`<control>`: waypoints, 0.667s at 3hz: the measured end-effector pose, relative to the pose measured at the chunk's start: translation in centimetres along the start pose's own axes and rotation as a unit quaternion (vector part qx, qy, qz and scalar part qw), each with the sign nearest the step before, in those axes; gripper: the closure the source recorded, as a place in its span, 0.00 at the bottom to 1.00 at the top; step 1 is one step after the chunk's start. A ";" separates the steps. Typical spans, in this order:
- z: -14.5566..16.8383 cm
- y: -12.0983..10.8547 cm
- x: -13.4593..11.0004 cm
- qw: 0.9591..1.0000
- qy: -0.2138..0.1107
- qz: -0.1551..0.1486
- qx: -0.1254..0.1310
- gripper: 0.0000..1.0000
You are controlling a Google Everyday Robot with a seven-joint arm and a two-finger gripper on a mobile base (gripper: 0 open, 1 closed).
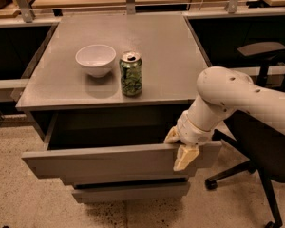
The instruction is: Open top drawer
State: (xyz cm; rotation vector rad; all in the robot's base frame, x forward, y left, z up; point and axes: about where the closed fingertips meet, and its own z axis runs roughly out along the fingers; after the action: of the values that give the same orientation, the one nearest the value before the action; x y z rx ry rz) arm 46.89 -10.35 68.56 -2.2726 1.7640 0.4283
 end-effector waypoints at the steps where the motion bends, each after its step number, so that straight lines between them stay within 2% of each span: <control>1: 0.0 0.0 0.0 1.000 0.000 0.000 0.000 0.46; 2: -1.9 3.4 -2.6 1.000 -0.006 -0.019 -0.011 0.44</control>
Offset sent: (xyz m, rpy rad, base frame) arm -0.1126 0.0232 0.0827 0.0289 0.0272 0.1313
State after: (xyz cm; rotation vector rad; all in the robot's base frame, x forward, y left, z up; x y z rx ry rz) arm 43.13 -9.54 71.27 -2.3111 1.7155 0.4550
